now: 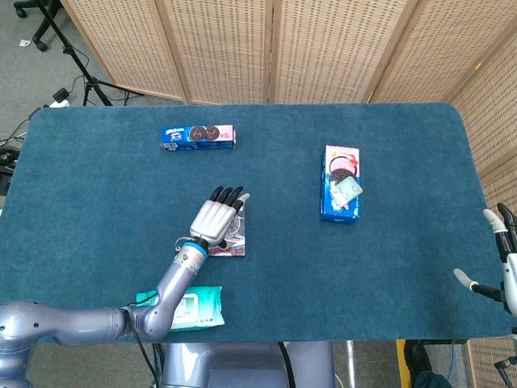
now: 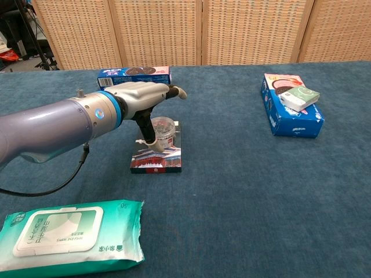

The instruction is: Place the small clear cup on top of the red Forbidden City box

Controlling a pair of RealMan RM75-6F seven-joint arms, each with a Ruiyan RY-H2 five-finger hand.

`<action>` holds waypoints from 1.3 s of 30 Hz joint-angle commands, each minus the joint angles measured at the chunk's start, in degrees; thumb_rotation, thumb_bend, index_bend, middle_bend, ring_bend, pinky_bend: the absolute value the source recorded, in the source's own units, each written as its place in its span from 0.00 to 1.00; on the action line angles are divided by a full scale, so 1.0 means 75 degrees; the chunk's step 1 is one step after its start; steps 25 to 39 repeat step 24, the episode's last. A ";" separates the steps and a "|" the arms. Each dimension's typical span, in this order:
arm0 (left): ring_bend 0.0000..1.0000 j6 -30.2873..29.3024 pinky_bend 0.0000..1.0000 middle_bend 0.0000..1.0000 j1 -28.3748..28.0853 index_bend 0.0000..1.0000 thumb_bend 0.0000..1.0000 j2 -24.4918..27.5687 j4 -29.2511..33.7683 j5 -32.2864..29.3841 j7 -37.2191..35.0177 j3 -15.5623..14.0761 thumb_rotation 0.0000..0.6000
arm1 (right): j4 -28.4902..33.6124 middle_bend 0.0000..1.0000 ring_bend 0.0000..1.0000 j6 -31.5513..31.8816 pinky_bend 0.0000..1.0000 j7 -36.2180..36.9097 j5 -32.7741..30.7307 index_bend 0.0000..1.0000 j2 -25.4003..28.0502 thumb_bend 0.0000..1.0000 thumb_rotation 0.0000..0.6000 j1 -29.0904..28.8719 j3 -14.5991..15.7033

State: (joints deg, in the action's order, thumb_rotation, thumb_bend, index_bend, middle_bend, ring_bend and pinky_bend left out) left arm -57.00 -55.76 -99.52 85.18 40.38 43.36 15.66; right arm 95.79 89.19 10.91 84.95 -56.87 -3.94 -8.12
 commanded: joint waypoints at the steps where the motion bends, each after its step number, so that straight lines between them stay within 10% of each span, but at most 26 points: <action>1: 0.00 -0.0503 0.00 0.00 0.0085 0.00 0.00 0.0455 0.0637 -0.0053 0.0235 0.0057 1.00 | 0.0003 0.00 0.00 0.0004 0.00 -0.0011 0.0001 0.00 -0.0001 0.00 1.00 0.0001 0.0001; 17: 0.00 -0.3572 0.00 0.00 0.3194 0.00 0.00 0.3474 0.2429 0.2804 -0.2360 -0.1360 1.00 | 0.0108 0.00 0.00 0.0194 0.00 -0.0214 0.0172 0.00 -0.0054 0.00 1.00 0.0049 0.0027; 24: 0.00 -0.4203 0.00 0.00 0.4598 0.00 0.00 0.3607 0.1260 0.3686 -0.4456 -0.2293 1.00 | 0.0131 0.00 0.00 0.0239 0.00 -0.0409 0.0190 0.00 -0.0098 0.00 1.00 0.0068 0.0041; 39: 0.00 -0.4203 0.00 0.00 0.4598 0.00 0.00 0.3607 0.1260 0.3686 -0.4456 -0.2293 1.00 | 0.0131 0.00 0.00 0.0239 0.00 -0.0409 0.0190 0.00 -0.0098 0.00 1.00 0.0068 0.0041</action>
